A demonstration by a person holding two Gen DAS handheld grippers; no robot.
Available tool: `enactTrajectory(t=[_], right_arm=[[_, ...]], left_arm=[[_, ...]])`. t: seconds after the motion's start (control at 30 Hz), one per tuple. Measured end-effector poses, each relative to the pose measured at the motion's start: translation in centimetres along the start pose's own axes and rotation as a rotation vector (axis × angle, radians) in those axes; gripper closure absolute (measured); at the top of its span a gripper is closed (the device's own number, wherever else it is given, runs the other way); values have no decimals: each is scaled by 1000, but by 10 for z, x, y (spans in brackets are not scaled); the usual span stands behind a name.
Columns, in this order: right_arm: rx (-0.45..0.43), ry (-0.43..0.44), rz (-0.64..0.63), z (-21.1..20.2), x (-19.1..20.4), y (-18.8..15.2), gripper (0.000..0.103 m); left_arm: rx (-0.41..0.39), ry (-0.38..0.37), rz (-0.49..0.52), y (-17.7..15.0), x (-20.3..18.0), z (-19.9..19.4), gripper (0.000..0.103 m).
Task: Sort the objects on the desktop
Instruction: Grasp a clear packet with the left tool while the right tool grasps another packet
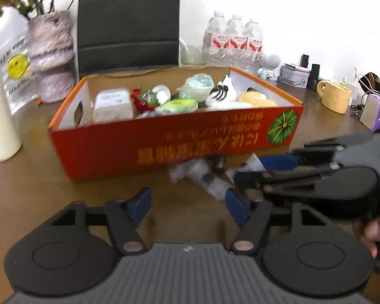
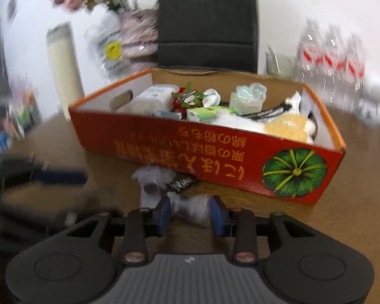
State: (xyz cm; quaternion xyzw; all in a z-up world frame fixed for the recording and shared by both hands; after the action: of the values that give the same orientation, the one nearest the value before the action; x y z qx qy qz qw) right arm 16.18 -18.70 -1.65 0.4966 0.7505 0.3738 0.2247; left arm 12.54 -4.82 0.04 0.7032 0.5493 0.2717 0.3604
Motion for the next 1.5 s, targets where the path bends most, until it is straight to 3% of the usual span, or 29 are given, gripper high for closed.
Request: enactTrajectory(t=[0.13, 0.17, 0.33, 0.37, 0.43, 0.8, 1.03, 1.13, 1.3, 1.4, 1.5], right_arm=[[-6, 28, 45, -2, -13, 0, 83], [-7, 12, 45, -2, -15, 0, 90], [2, 12, 72, -7, -30, -2, 90], [2, 13, 74, -9, -34, -2, 90], [-1, 0, 87, -11, -41, -4, 90], [-22, 20, 51, -19, -28, -2, 90], [-111, 48, 8, -38, -14, 4, 90], [-113, 6, -38, -37, -7, 3, 90], [-120, -15, -18, -45, -4, 1, 90], [-138, -71, 6, -60, -1, -4, 90], [-171, -38, 43, -90, 10, -15, 90]], left_arm=[[-11, -24, 4, 11, -5, 10, 36], [-9, -32, 16, 13, -7, 14, 35], [22, -7, 75, 21, -21, 35, 37], [28, -9, 80, 21, -24, 37, 41], [45, -16, 86, 19, -29, 39, 62], [-3, 11, 170, -12, -45, 7, 81], [-5, 28, 76, -23, -39, -18, 85], [-22, 30, 77, -26, -36, -35, 85], [-88, 143, 46, -21, -23, -67, 85], [-160, 158, -15, -22, -14, -92, 85], [-205, 173, -45, -28, -11, -107, 85]])
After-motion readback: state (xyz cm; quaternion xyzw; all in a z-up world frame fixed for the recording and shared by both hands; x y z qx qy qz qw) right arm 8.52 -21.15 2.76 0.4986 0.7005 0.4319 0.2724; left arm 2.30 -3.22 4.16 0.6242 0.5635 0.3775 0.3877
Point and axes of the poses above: each gripper's, at about its wrist camera, not at the fingertips, and z roughly the way its jaws point, x to its left, y to its top, the point moved 3 cm from there along z, roughly the way its jaws point
